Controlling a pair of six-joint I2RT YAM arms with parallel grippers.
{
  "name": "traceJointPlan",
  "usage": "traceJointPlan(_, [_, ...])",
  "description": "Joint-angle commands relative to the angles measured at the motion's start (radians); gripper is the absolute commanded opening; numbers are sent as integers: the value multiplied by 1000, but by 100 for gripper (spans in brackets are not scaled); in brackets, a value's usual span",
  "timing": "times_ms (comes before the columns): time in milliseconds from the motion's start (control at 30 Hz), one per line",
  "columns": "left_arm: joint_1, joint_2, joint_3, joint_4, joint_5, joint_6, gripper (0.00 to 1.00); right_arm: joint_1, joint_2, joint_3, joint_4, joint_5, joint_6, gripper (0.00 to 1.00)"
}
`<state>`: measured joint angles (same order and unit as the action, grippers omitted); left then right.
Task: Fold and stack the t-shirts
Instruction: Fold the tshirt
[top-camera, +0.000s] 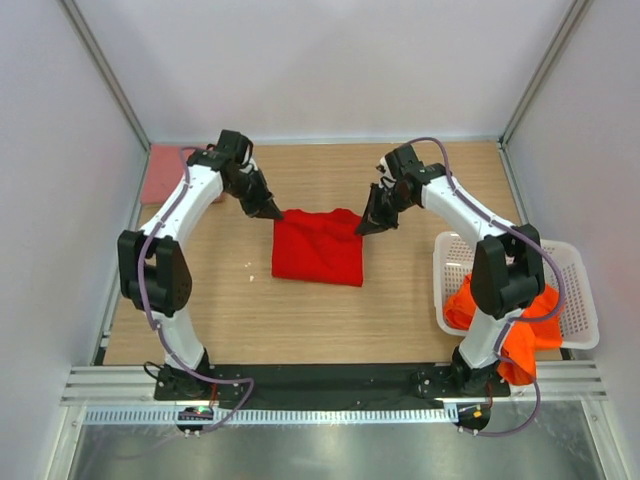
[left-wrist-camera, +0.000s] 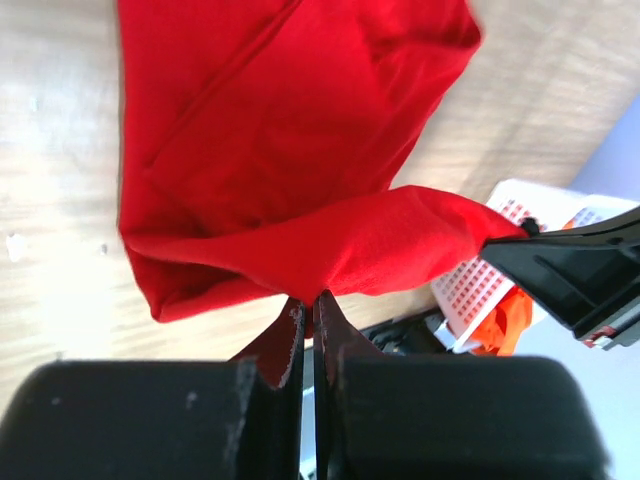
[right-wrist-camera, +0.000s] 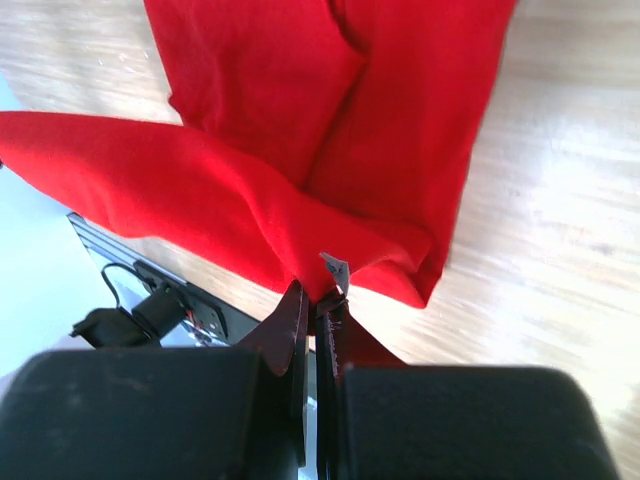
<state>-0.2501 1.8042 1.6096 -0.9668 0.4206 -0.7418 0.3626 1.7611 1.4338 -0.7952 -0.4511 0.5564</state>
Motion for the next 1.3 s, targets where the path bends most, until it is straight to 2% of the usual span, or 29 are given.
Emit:
traceJointPlan(0, [18, 50, 125, -7, 40, 39, 0, -11, 52, 123, -27, -44, -33, 2])
traceJointPlan(400, [44, 340, 335, 36, 122, 47, 0, -97, 290, 335, -35, -92, -32, 2])
traceJointPlan(667, [54, 478, 461, 51, 129, 48, 1, -128, 382, 353, 19, -115, -23, 5])
traceJointPlan(967, [86, 449, 434, 53, 72, 30, 0, -143, 501, 525, -7, -149, -21, 9])
traceJointPlan(1267, [91, 370, 359, 66, 80, 22, 0, -143, 485, 539, -12, -170, 2, 9])
